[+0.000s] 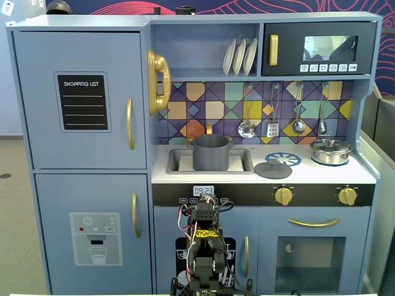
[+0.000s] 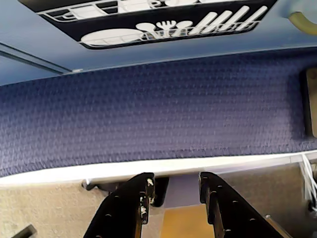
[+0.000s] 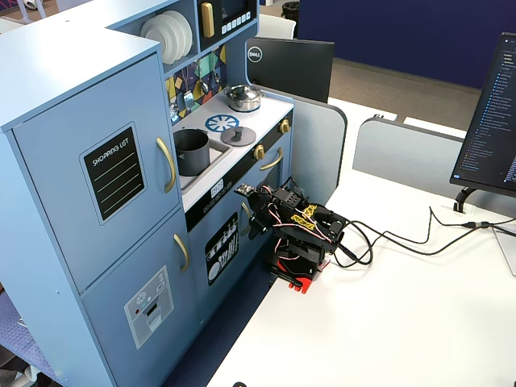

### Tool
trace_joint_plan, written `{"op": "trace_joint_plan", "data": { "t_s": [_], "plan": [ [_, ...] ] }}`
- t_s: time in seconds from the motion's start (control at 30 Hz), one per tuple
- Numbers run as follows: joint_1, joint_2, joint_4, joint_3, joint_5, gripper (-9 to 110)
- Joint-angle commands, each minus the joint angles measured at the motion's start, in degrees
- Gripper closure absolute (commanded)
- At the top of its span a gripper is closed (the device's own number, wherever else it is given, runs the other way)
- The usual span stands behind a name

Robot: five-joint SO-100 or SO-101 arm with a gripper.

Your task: Pick up the lid from the counter and put it on the gray recipient

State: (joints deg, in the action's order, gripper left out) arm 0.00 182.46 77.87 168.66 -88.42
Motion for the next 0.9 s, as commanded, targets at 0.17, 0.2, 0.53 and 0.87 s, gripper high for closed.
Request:
{"op": "trace_joint_plan", "data": {
  "t_s": [0.17,0.2,0.53,0.87],
  "plan": [
    [8.35,-1.49,-4.22,-18.90,-5.63,101],
    [9.49,-2.72,-5.27,-21.27,-6.50,101],
    [27.25,-16.70,-32.52,-36.56,-1.14,102],
    [36.21,-18.98,-86.04,-14.85,-2.90,90]
  ]
}}
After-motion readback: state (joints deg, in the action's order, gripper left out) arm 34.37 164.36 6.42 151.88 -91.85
